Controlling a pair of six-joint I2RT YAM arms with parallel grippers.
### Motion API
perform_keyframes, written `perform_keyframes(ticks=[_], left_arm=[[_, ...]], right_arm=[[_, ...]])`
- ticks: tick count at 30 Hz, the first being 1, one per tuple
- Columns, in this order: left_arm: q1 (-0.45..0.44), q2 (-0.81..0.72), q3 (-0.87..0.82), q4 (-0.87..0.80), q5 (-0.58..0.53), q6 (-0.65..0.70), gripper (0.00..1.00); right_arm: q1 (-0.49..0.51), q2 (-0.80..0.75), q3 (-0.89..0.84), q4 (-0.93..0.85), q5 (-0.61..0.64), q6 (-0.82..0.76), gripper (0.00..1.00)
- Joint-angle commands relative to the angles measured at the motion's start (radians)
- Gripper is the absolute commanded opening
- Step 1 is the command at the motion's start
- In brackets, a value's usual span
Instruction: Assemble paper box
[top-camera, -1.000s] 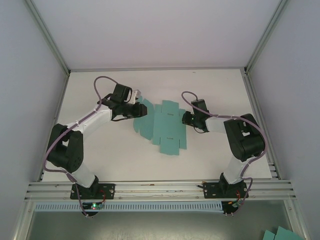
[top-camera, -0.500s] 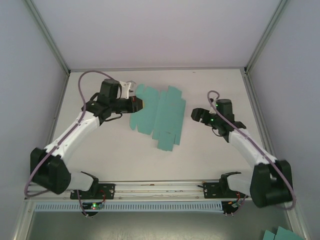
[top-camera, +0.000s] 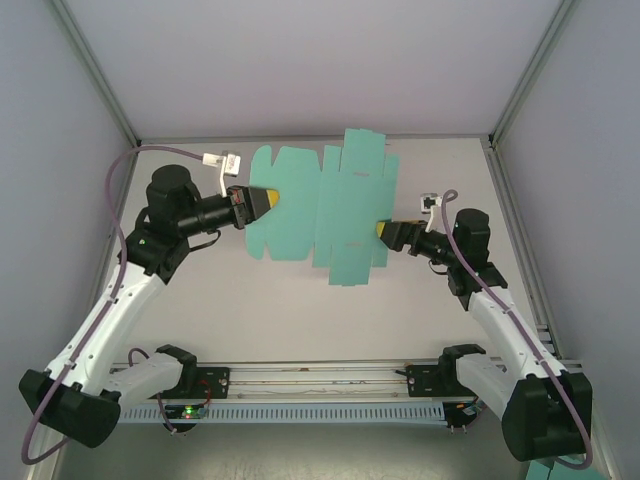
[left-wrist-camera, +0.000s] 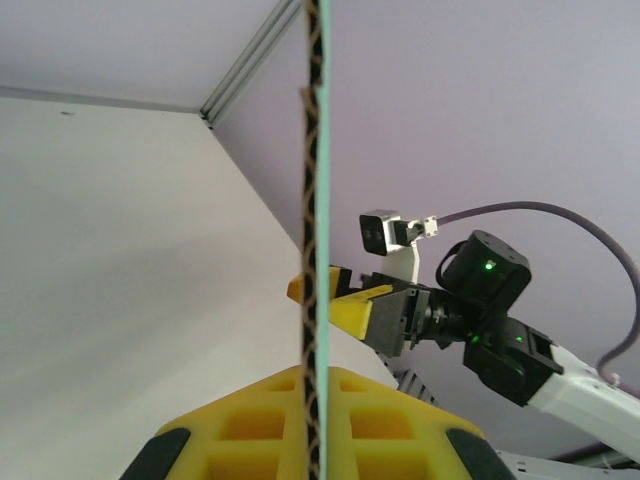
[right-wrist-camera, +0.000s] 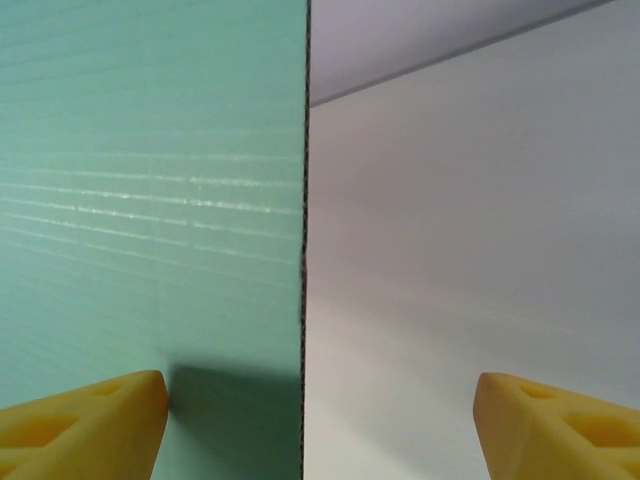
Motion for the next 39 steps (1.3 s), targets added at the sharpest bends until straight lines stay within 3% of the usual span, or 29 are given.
perform_keyframes(ticks=[1,2,11,15,19,24,30,33,36,38,39], left_arm=[[0.012,-0.023,-0.019,0.070,0.028,-0.025,0.00],[0.011,-0.028,-0.024,0.072,0.019,-0.020,0.00],[0.011,-0.035,-0.031,0.067,-0.034,0.009,0.00],[0.011,-0.024,-0.048,0.070,-0.050,0.008,0.00],[0.011,-0.009,-0.068,0.057,-0.089,0.008,0.00],[0.009,0.021,-0.104,0.025,-0.197,0.027,0.00],[0.007,0.076,-0.152,-0.021,-0.258,0.011,0.06],[0.004,0.101,-0.197,-0.051,-0.312,-0.024,0.04],[0.001,0.118,-0.250,-0.042,-0.338,-0.052,0.04],[-0.003,0.131,-0.279,-0.027,-0.335,-0.066,0.06],[-0.003,0.139,-0.288,-0.037,-0.342,-0.065,0.13]], right_arm=[[-0.009,0.006,-0.031,0.219,-0.153,0.105,0.76],[-0.009,0.011,-0.041,0.268,-0.170,0.131,0.74],[-0.009,-0.014,-0.029,0.277,-0.181,0.148,0.13],[0.002,-0.051,0.010,0.106,-0.066,0.064,0.00],[0.110,-0.082,0.130,-0.257,0.256,-0.162,0.00],[0.401,-0.033,0.277,-0.524,0.968,-0.340,0.00],[0.617,0.165,0.367,-0.586,1.549,-0.518,0.00],[0.688,0.285,0.383,-0.486,1.815,-0.696,0.00],[0.708,0.382,0.400,-0.383,1.878,-0.819,0.00],[0.705,0.410,0.417,-0.369,1.803,-0.826,0.00],[0.705,0.414,0.409,-0.332,1.757,-0.839,0.00]])
